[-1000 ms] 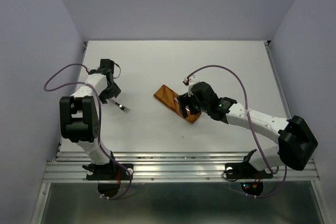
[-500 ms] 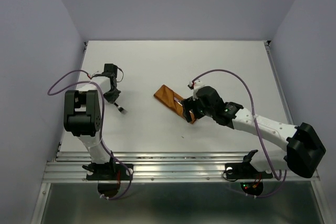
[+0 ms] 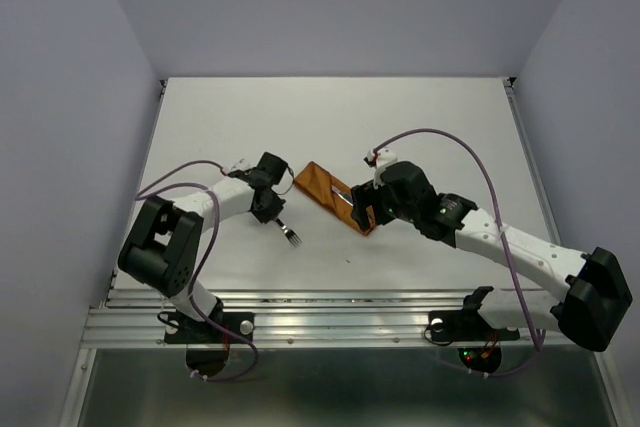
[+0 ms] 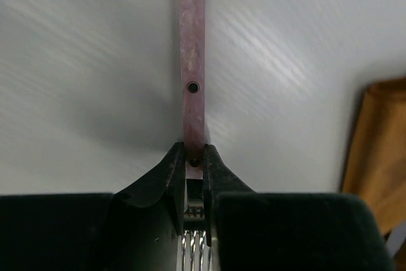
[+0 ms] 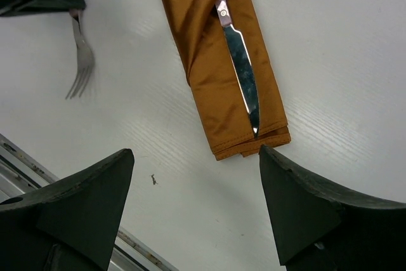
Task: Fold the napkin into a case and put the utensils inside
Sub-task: Move the knife to the center of the board, then pick up the knife from the center of the board.
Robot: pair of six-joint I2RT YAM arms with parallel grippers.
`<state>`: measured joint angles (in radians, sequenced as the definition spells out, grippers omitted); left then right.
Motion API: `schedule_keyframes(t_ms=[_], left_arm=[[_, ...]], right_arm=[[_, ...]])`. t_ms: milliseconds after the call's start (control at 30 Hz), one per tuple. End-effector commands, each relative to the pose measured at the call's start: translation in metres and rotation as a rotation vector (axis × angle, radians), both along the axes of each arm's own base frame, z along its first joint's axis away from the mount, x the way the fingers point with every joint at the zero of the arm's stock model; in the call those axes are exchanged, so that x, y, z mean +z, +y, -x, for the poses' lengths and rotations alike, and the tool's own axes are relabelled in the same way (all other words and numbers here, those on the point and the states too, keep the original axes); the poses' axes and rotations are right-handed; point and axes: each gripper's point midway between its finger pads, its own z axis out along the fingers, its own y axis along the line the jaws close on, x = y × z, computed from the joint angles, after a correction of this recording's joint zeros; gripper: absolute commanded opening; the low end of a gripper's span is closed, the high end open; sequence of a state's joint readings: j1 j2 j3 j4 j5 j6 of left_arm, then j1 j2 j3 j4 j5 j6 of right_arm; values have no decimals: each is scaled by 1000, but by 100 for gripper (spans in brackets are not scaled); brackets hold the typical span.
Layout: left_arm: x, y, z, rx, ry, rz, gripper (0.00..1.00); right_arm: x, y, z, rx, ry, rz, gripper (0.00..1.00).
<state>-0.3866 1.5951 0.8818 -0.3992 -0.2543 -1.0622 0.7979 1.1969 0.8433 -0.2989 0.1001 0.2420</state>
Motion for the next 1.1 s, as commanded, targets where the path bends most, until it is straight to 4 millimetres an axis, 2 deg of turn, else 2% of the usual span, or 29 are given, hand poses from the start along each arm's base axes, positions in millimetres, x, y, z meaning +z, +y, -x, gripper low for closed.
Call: schedule_keyframes(t_ms=[0, 33, 67, 200, 267, 367, 400, 433, 467, 500, 533, 600, 633, 700, 733, 767, 800, 833, 867, 900, 933, 1000, 1067], left_arm=[[-23, -44, 65, 24, 169, 112, 26], [-23, -52, 72, 10, 177, 115, 33], [-22, -53, 75, 6, 179, 111, 46], [-11, -55, 79, -7, 155, 124, 69], [6, -54, 77, -17, 116, 131, 75], [50, -54, 60, -39, 4, 139, 75], [55, -48, 62, -43, -10, 118, 75], [83, -45, 47, -38, -101, 110, 75], [95, -41, 43, -44, -134, 98, 75], [114, -37, 36, -81, -167, 75, 75], [128, -24, 27, -60, -199, 62, 75], [144, -7, 21, -69, -208, 24, 75], [160, 1, 14, -89, -234, -2, 75], [180, 32, 5, -57, -255, -64, 75], [187, 40, 3, -49, -266, -80, 75], [193, 56, 0, -20, -277, -97, 75], [199, 62, -1, -17, -289, -107, 75], [209, 68, -3, -29, -313, -119, 76], [213, 77, -5, -18, -319, -128, 76], [215, 80, -6, -20, -324, -130, 76], [217, 82, -7, -32, -324, -133, 76], [215, 86, -8, -33, -316, -130, 76], [211, 86, -6, -33, -306, -122, 76]], right_arm=[[20, 1, -6, 4, -38, -3, 85], [22, 0, -7, 8, -44, 9, 85], [22, 0, -7, 11, -46, 16, 85], [28, 1, -9, 16, -49, 16, 85], [30, 4, -10, 13, -44, 3, 85], [29, 13, -11, -1, -20, -16, 84], [27, 18, -11, -1, -13, -14, 84], [25, 23, -10, -5, -4, -6, 84], [13, 31, -9, -3, 16, 28, 84], [16, 48, -2, 31, 6, 32, 84], [-1, 55, -2, 26, 30, 82, 84], [-11, 74, 3, 51, 48, 104, 84], [-8, 83, -3, 45, 46, 98, 84], [-23, 103, -3, 65, 64, 124, 84], [-35, 103, -4, 65, 80, 151, 84], [-31, 115, -6, 79, 70, 142, 83], [-34, 120, -8, 80, 74, 149, 82], [-49, 127, -8, 92, 87, 180, 82], [-44, 138, -9, 107, 73, 171, 81], [-47, 142, -12, 106, 70, 177, 79], [-61, 148, -11, 116, 76, 205, 78], [-62, 161, -14, 130, 68, 208, 76], [-78, 167, -15, 139, 72, 236, 74]])
